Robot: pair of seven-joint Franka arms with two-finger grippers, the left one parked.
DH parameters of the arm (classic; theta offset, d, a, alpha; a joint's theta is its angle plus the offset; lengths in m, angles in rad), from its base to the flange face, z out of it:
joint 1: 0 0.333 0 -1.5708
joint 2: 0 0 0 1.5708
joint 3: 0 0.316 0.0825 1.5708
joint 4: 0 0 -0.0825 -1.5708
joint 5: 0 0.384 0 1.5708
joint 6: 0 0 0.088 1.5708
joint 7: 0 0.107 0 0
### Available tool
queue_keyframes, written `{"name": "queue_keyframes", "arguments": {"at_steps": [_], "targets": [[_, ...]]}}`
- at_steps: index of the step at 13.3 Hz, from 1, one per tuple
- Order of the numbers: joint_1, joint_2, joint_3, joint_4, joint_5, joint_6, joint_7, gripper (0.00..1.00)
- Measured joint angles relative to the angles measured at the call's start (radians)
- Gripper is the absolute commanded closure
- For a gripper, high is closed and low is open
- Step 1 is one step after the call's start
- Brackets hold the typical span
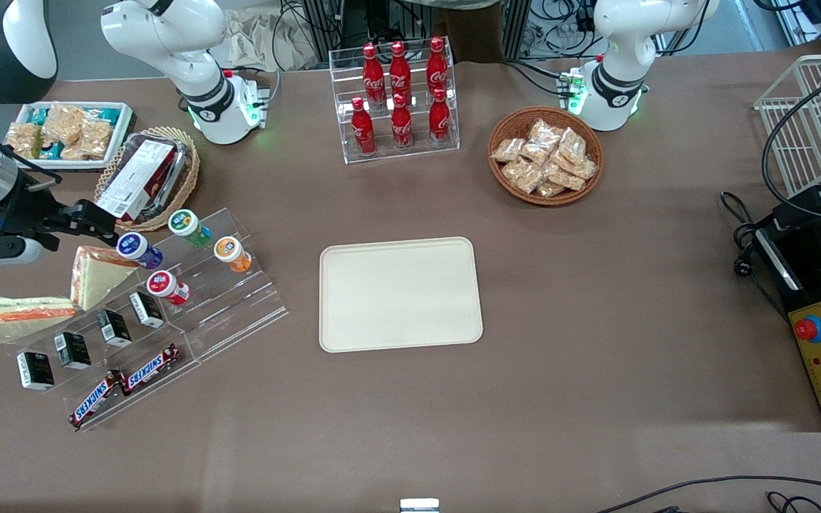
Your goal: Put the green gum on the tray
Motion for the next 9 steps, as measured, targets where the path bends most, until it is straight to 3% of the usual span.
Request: {"name": "queue_keyframes", "arguments": {"at_steps": [9], "targets": [[0.000,-0.017,-0.001,-0.027,0.000,-0.066,-0.019,0.00]]}}
